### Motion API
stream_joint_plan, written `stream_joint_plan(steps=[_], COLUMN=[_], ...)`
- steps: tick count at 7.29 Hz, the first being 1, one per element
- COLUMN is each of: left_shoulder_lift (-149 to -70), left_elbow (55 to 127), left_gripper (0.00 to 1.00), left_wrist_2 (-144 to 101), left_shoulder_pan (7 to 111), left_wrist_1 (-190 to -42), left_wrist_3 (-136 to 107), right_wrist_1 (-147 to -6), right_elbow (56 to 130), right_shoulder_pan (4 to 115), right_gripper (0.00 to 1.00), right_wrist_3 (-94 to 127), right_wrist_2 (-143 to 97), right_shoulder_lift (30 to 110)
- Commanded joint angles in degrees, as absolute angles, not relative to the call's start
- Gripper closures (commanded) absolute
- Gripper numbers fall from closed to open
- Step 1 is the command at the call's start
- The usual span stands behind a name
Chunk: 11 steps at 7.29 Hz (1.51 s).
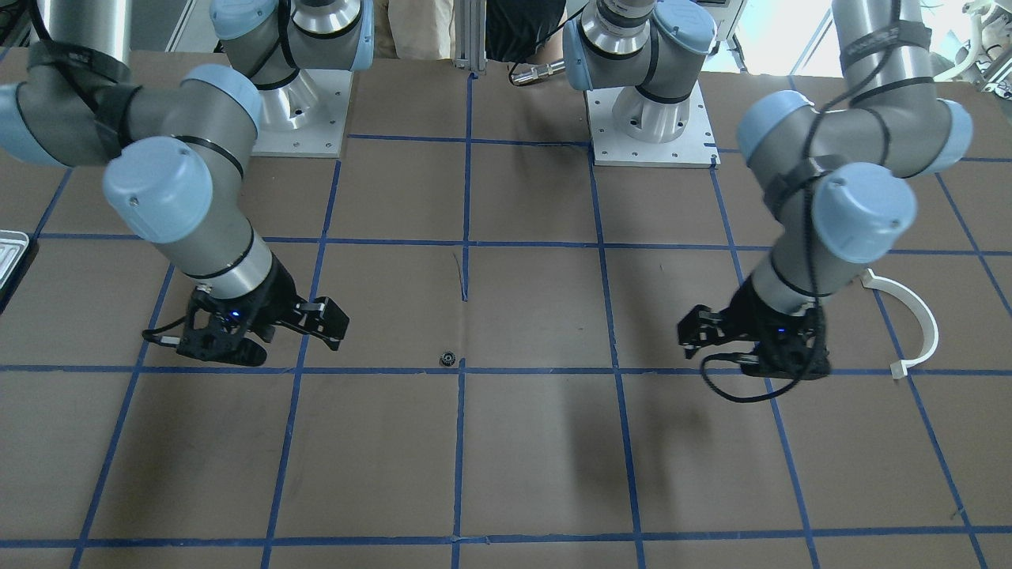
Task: Place bearing gear from tray to pile
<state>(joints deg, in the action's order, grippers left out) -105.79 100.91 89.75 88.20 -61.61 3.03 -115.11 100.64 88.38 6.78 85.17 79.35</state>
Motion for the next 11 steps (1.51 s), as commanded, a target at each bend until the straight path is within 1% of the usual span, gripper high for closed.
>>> stream_joint_plan(steps=[1,2,3,4,5,6,7,9,10,11], left_shoulder_lift=[-109.0,-111.6,-114.3,-117.0,-119.3,-120.7,-121.5,-123.2,-123.4,-123.7], left_elbow=[100.7,100.5,100.0,99.7,99.0,98.1,97.7,97.6,97.5,96.4], left_gripper=[0.00,0.00,0.00,0.00,0.00,0.00,0.00,0.11,0.18,0.22], left_wrist_2=[88.9,87.7,87.7,87.6,87.7,88.2,88.6,88.7,88.8,88.9], left_shoulder_pan=[100.9,105.7,109.4,112.8,113.7,114.5,115.8,116.3,116.2,116.2], left_wrist_1=[-57.6,-55.4,-52.6,-47.6,-45.9,-46.3,-46.4,-46.4,-46.1,-46.1], left_wrist_3=[-17.5,-24.2,-28.3,-31.8,-32.3,-33.6,-34.8,-35.0,-34.9,-34.8], right_wrist_1=[-110.3,-108.3,-108.2,-108.9,-109.0,-107.6,-105.3,-87.9,-88.0,-91.4], right_elbow=[97.4,92.9,90.5,93.6,94.5,93.7,90.7,83.2,84.8,86.0], right_shoulder_pan=[88.3,89.5,91.4,91.6,91.3,91.4,91.6,91.8,92.0,91.9], right_gripper=[0.00,0.00,0.00,0.00,0.00,0.00,0.00,0.00,0.00,0.00], right_wrist_3=[5.4,5.3,5.2,4.4,4.3,4.3,4.3,4.5,4.2,4.2], right_wrist_2=[86.4,86.0,86.3,87.1,89.3,92.0,91.9,92.5,92.6,92.7], right_shoulder_lift=[85.6,86.5,86.2,83.3,83.2,83.5,83.5,83.0,83.1,83.2])
